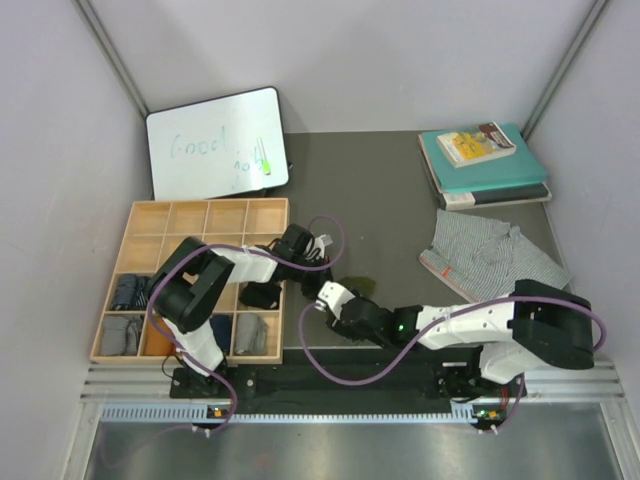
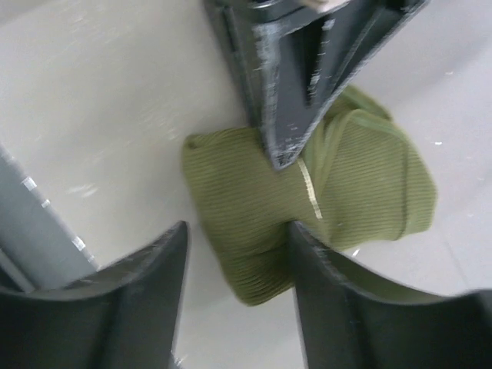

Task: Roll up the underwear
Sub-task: Roll the underwear to the center of the board.

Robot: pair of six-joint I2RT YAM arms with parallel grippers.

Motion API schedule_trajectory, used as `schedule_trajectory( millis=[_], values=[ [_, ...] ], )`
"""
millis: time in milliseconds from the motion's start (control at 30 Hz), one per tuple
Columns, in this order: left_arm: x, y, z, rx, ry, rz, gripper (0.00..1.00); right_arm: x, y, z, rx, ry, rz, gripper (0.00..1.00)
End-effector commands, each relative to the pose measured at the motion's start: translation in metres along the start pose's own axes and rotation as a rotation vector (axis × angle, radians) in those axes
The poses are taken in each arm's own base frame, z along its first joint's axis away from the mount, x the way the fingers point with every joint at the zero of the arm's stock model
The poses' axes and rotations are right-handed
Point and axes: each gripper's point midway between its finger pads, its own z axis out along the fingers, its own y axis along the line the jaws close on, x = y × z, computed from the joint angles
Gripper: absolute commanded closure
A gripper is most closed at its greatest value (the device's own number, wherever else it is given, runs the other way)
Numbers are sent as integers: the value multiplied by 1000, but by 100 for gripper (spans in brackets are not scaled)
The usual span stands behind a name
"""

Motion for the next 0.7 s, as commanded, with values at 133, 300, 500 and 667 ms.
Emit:
schedule_trajectory(
  millis=[133,300,500,667],
  values=[
    [20,10,-3,-8,54,-14,100,31,-1,23,65,138,17,81],
    [12,1,-10,27,13,-22,67,32,14,12,-86,201,89,100],
    [-13,-16,-36,36,-83,18,39,-2,7,-16,-320,167,337,100],
    [-26,-26,-53,39,-208,101,36,-6,2,-18,-504,207,478,100]
  ],
)
